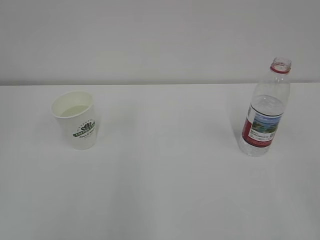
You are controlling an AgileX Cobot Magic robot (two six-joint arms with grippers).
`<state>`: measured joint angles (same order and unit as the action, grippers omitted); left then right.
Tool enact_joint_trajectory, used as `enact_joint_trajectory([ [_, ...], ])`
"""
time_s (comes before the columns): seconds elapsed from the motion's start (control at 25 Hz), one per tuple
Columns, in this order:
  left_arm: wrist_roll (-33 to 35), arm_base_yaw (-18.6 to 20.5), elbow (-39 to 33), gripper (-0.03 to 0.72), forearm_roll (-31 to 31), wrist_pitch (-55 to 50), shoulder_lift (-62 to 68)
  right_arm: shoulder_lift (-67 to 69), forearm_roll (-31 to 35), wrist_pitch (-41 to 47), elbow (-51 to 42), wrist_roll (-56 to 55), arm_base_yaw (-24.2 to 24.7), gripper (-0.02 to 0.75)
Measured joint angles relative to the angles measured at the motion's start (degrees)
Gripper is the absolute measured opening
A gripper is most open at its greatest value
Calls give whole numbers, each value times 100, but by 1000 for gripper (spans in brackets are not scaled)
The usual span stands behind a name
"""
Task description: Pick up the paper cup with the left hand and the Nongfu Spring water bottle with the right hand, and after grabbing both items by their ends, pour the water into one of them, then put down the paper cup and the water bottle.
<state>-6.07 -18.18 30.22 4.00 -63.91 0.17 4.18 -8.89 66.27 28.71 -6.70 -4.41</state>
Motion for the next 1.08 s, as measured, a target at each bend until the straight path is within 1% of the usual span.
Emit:
enact_joint_trajectory([
  [1.08, 0, 0, -3, 461, -20, 12, 0, 0, 0, -13, 0, -10, 0, 587],
])
